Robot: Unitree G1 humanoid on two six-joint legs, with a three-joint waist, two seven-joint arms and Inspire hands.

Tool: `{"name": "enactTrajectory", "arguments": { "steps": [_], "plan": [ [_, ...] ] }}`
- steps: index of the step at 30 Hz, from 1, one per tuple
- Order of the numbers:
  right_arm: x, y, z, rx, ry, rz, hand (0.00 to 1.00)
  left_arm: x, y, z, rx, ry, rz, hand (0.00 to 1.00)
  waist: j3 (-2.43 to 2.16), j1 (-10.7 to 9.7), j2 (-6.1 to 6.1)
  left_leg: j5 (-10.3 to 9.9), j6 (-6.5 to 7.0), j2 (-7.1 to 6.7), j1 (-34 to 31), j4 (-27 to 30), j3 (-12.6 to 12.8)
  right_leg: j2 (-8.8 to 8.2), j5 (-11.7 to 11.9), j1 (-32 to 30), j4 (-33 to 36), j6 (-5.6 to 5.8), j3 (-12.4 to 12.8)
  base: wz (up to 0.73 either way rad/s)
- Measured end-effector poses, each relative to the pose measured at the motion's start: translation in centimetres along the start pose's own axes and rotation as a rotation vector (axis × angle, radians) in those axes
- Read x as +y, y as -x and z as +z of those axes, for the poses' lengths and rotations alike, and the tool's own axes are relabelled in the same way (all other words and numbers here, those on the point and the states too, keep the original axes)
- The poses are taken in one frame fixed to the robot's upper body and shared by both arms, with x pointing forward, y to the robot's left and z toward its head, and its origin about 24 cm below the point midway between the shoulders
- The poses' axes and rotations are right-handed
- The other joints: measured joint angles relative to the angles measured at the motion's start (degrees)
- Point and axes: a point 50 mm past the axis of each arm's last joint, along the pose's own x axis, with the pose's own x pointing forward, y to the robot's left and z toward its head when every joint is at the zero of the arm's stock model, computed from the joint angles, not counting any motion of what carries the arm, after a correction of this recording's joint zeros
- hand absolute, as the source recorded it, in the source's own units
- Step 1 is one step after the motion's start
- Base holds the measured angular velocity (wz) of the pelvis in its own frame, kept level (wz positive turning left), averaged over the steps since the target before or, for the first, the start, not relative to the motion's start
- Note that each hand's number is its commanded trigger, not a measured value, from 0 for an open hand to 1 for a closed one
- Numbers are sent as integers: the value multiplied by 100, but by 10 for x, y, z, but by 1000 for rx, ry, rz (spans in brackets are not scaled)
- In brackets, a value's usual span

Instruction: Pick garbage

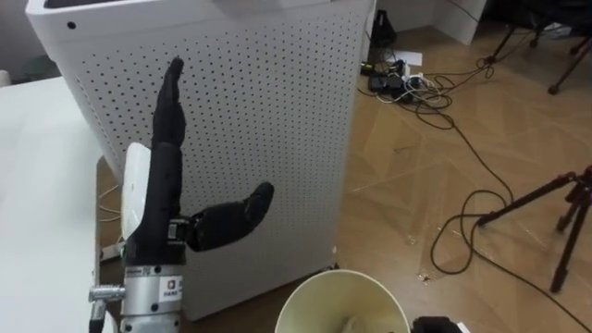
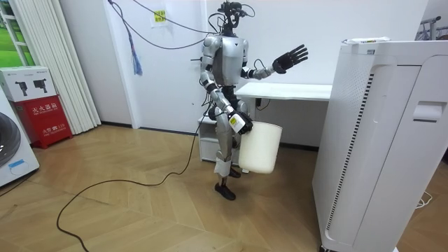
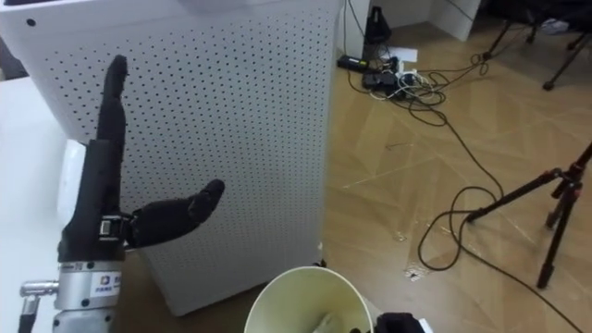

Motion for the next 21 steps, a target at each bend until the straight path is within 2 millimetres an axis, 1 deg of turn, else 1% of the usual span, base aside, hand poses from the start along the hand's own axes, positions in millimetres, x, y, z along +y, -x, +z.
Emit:
{"name": "enactTrajectory", "arguments": {
  "steps": [2, 4, 5, 6, 7, 8, 9, 10, 11, 12, 13, 14, 15, 16, 17, 18, 19, 20, 21],
  "plan": [
    [2, 0, 1, -2, 11, 27, 100, 4, 0, 0, -7, -18, 16, 0, 5, 3, 4, -17, -29, 19, -18, 146, 44, 6, -19, 1, 54, -34, -30, -20],
    [4, 0, 0, 0, 13, 46, 100, 7, 4, -3, -2, -57, 13, 0, 14, 108, -19, -32, -51, 27, -66, 598, 166, -18, -121, 42, 195, -123, -52, -40],
    [3, 0, 0, -1, 12, 44, 100, 8, 6, -4, -1, -67, 10, 0, 25, 109, -25, -32, -52, 36, -228, 1069, 136, -27, -199, 100, 194, -143, 22, -24],
    [3, 0, 0, 0, 13, 43, 100, 7, 6, -4, -2, -67, 8, 0, 43, 99, -27, -29, -52, 49, -386, 1406, 89, -35, -256, 142, 212, -186, 100, 0],
    [3, 1, -1, 2, 11, 39, 100, 7, 6, -3, -11, -59, 8, 0, 100, 87, -111, -51, -101, 3, -685, 1944, -170, -14, -371, 174, 302, -173, 331, 8],
    [3, 1, -2, 5, 7, 36, 100, 7, 6, -2, -17, -52, 8, 0, 91, 94, -99, -71, -94, -93, -812, 1931, -350, 12, -421, 195, 328, -146, 471, 21],
    [2, 2, -4, 10, 4, 22, 100, 4, 6, 2, -40, -32, 4, 0, 106, 78, -122, -67, -103, -282, -1142, 1764, -593, 50, -458, 215, 339, -151, 723, 19],
    [-2, 3, -5, 14, 11, 4, 100, 2, 7, 4, -58, -10, 7, 0, 116, 98, -139, 36, -106, -422, -1454, 1418, -691, 53, -484, 214, 355, -134, 900, 11],
    [-4, 3, -6, 18, 16, -3, 100, 2, 8, 5, -64, -2, 9, 0, 111, 121, -130, 155, -122, -472, -1564, 1177, -717, 56, -491, 212, 359, -122, 958, -16],
    [-7, 5, -8, 28, 28, -4, 100, 2, 9, 6, -77, -4, 7, 0, 76, 206, -75, 432, -96, -482, -1720, 592, -853, 109, -516, 215, 372, -101, 1002, -31],
    [-8, 8, -13, 45, 28, -6, 100, 2, 10, 6, -87, -23, -2, 0, 44, 275, -22, 764, -39, -423, -1783, 267, -1033, 193, -595, 234, 397, -81, 1012, -34],
    [-6, 10, -17, 54, 23, -4, 100, 2, 11, 6, -86, -32, -5, 0, -8, 290, 30, 883, -33, -411, -1750, 254, -1064, 205, -651, 274, 425, -69, 980, -27],
    [-3, 11, -19, 61, 15, 4, 100, 3, 11, 6, -87, -36, -2, 0, -21, 273, -27, 1028, 40, -425, -1665, 232, -1015, 157, -788, 367, 537, -14, 802, -5],
    [-1, 12, -20, 62, 7, 6, 100, 3, 11, 5, -87, -38, 2, 0, 15, 228, -124, 1087, 71, -439, -1600, 265, -861, -36, -936, 390, 674, 56, 610, 7],
    [-2, 12, -20, 63, -2, 0, 100, 3, 11, 6, -87, -37, 2, 0, 26, 203, -157, 1096, 70, -446, -1575, 314, -812, -113, -989, 396, 702, 72, 554, 5],
    [-3, 13, -21, 65, -5, -9, 100, 4, 10, 7, -96, -44, 3, 0, 19, 213, -232, 1090, 79, -453, -1553, 393, -694, -168, -1107, 408, 785, 119, 571, -6],
    [-4, 12, -20, 61, -3, -17, 100, 5, 8, 9, -113, -49, 12, 0, 9, 231, -247, 1053, 138, -465, -1574, 531, -639, -229, -1199, 437, 829, 150, 523, -10],
    [-4, 12, -20, 62, -2, -19, 100, 5, 8, 11, -125, -57, 12, 0, 6, 239, -252, 1010, 204, -485, -1577, 597, -634, -258, -1242, 467, 834, 163, 505, 0],
    [-4, 12, -20, 63, -3, -21, 100, 6, 6, 14, -145, -64, 14, 0, 15, 240, -274, 948, 297, -572, -1540, 692, -649, -334, -1332, 538, 904, 230, 490, 4]
  ]
}}
